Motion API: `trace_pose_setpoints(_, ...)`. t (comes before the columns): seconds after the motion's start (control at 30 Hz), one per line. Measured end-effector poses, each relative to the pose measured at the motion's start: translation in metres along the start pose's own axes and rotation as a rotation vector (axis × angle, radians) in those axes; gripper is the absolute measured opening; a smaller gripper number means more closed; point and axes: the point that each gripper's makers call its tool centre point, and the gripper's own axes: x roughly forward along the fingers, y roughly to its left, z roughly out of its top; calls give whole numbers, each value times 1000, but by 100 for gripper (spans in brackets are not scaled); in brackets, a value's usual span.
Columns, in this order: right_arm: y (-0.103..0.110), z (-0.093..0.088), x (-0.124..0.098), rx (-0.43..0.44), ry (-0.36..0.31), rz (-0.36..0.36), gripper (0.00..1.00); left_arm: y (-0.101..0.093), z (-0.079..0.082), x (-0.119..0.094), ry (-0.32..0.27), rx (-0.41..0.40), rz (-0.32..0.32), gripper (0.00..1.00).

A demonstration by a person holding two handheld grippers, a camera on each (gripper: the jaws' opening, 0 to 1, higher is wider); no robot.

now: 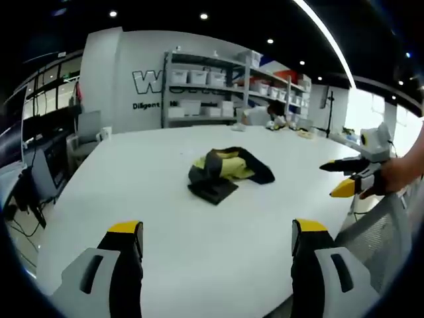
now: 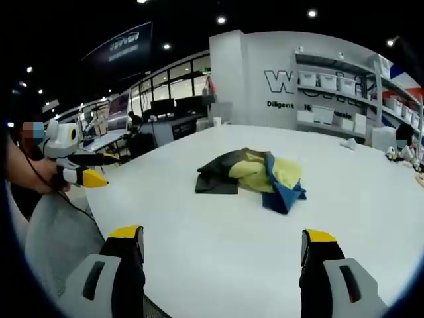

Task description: Fold the garment on the visible template until the final outline fits inside the template.

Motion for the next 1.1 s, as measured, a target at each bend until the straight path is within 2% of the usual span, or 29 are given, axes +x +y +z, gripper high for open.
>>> trace_pose_setpoints(0.7,-4,1,-2,19,-16,-12,97,-3,-3,1,15,10,-11,94)
trace_pose_setpoints(1.1,0,0,-3,21,-12,3,96,-6,-5,1,24,25,-10,93)
